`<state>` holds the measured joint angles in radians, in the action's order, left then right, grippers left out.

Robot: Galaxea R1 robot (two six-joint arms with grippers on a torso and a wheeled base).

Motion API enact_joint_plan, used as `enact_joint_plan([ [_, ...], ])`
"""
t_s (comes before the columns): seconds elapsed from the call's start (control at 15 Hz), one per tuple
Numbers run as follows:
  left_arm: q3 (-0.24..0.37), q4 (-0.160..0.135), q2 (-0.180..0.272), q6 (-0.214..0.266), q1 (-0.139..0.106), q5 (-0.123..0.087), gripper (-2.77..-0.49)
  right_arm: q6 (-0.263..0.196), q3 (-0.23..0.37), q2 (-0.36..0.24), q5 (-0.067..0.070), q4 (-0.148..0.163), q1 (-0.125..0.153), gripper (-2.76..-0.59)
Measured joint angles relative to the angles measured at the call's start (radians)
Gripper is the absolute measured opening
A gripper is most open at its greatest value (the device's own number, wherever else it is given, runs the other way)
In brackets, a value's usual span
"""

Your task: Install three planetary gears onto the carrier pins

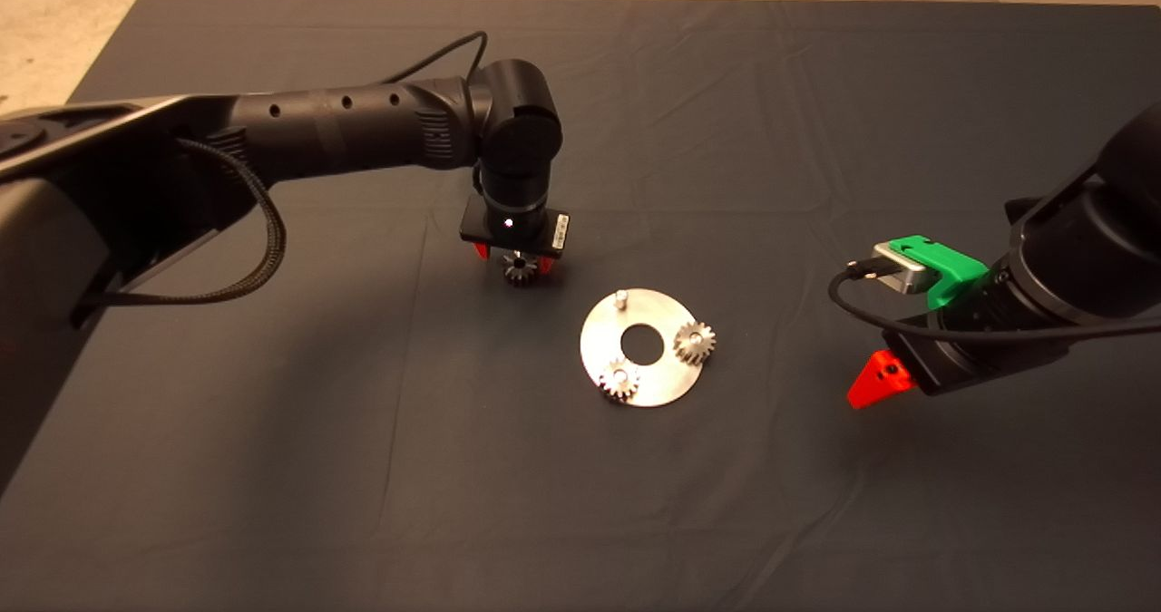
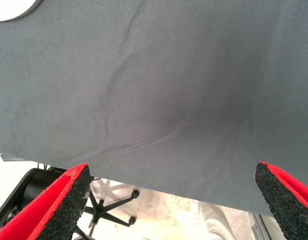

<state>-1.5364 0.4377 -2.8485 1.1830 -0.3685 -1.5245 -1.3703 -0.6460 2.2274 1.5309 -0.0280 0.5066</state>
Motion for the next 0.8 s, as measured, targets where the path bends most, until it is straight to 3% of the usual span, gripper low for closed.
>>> enact_joint_plan([
  [0.47, 0.0, 0.0, -0.002, -0.002, 0.0, 0.0, -1.57, 0.0, 0.0, 0.0, 0.0, 0.0, 0.0, -0.89],
  [0.6, 0.0, 0.0, -0.002, -0.002, 0.0, 0.0, -1.73, 0.0, 0.0, 0.0, 0.0, 0.0, 0.0, -0.89],
  [0.8, 0.0, 0.0, -0.002, -0.002, 0.0, 0.0, -1.73, 0.0, 0.0, 0.0, 0.0, 0.0, 0.0, -0.89],
])
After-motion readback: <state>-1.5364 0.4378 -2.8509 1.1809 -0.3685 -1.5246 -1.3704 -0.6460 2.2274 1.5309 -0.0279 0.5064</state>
